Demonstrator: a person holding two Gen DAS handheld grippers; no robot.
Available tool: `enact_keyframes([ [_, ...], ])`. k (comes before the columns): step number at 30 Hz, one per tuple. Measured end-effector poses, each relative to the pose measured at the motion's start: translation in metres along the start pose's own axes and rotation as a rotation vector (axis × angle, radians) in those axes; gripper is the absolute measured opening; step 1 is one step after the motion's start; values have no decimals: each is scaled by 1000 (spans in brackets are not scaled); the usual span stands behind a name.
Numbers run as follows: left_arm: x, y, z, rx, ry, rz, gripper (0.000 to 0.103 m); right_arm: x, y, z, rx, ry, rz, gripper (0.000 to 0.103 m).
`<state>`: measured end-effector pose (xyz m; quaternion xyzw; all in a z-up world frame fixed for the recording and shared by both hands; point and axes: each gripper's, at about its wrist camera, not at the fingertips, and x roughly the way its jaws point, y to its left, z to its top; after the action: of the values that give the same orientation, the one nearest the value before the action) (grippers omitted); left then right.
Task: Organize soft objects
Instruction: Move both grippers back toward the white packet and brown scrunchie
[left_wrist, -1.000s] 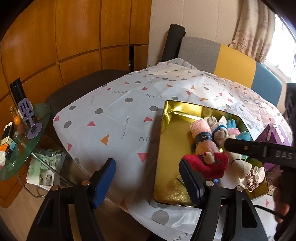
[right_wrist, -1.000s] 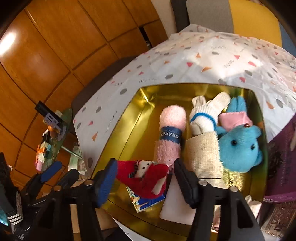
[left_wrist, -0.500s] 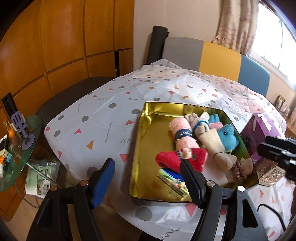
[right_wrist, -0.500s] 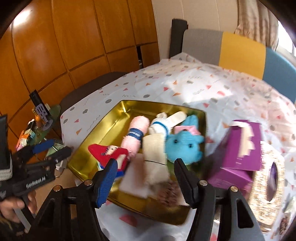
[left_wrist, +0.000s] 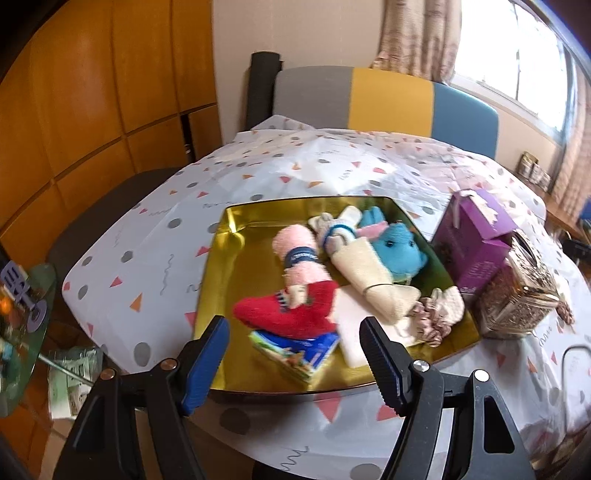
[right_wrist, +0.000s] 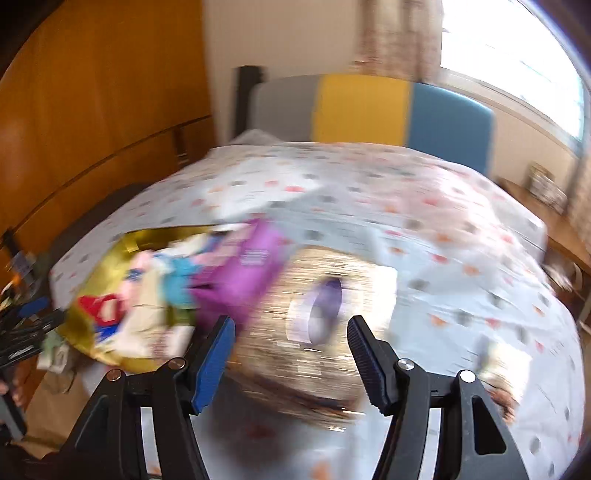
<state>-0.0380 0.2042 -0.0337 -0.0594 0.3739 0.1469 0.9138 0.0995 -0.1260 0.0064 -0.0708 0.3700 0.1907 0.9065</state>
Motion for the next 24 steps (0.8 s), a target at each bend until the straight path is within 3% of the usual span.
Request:
enact_keyframes([
  [6, -3, -23, 0, 54, 0, -28, 74, -10, -108, -15, 238, -40, -282, 64],
  [12, -5, -47, 1, 113, 6, -64, 74, -5, -207, -72, 549, -24, -524, 64],
  [13, -5, -53, 1, 127, 4, -72, 74, -3, -223, -81, 641, 32, -537, 64],
  [15, -6, -64, 1, 152, 5, -92, 74, -12, -245, -94, 778, 15, -510, 64],
  [24, -10, -112, -2, 251, 25, -220, 74, -21, -277, -137, 1102, 34, -409, 64],
])
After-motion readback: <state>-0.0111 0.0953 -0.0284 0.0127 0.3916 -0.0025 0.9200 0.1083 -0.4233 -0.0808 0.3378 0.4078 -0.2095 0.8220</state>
